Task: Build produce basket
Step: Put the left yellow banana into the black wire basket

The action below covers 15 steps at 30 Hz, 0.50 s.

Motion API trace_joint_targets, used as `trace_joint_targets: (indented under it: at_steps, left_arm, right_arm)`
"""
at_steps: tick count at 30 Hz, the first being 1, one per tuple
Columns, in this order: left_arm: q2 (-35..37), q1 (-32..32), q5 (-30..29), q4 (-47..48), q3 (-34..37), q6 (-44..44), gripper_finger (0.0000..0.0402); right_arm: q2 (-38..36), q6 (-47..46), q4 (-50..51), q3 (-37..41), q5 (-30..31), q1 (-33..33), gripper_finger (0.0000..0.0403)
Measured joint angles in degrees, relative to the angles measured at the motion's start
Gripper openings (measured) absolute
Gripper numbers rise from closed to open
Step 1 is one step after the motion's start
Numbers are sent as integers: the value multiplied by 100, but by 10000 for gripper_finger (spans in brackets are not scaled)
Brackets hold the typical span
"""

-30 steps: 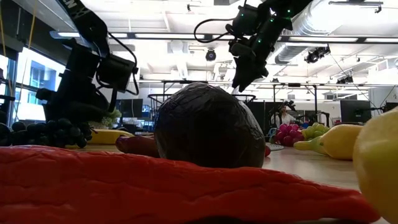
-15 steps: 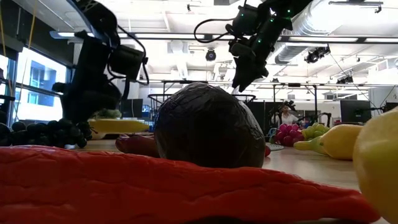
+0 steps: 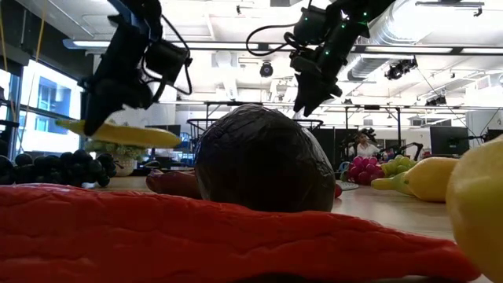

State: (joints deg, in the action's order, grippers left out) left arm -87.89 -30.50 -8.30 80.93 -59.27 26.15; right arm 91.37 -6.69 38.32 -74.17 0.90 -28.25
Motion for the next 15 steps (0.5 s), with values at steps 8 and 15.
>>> trace_joint_targets:
  at_steps: [8, 15]
  left_arm:
    - [48, 1, 371, 886, -1009, -387, 126]
    - [71, -25, 531, 908, -1889, -444, 126]
  right_arm:
    - [0, -84, 1, 0, -1, 0, 232]
    - [0, -82, 1, 0, -1, 4, 232]
